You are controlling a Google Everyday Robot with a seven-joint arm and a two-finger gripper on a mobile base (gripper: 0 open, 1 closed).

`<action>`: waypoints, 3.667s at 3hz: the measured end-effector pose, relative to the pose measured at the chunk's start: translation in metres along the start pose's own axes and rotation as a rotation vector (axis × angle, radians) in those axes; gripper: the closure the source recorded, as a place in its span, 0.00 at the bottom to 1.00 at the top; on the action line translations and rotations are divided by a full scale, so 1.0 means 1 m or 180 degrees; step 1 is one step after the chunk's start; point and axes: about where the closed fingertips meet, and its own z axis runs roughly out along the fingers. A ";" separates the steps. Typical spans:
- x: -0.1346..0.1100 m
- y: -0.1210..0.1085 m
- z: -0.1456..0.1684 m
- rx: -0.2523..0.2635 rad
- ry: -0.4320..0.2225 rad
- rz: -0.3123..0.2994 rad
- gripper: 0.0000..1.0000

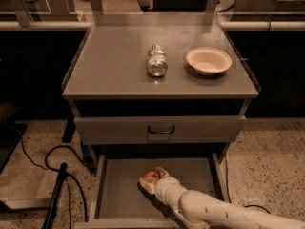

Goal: Place apple into middle drawer

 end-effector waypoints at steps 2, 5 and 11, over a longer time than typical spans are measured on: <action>0.020 0.017 0.012 -0.0197 0.0225 -0.0026 1.00; 0.032 0.036 0.012 -0.0338 0.0365 -0.0027 1.00; 0.038 0.044 0.009 -0.0386 0.0365 0.0022 0.00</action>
Offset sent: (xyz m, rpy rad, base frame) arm -0.0169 0.0240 -0.0330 -0.0312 0.1045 0.0980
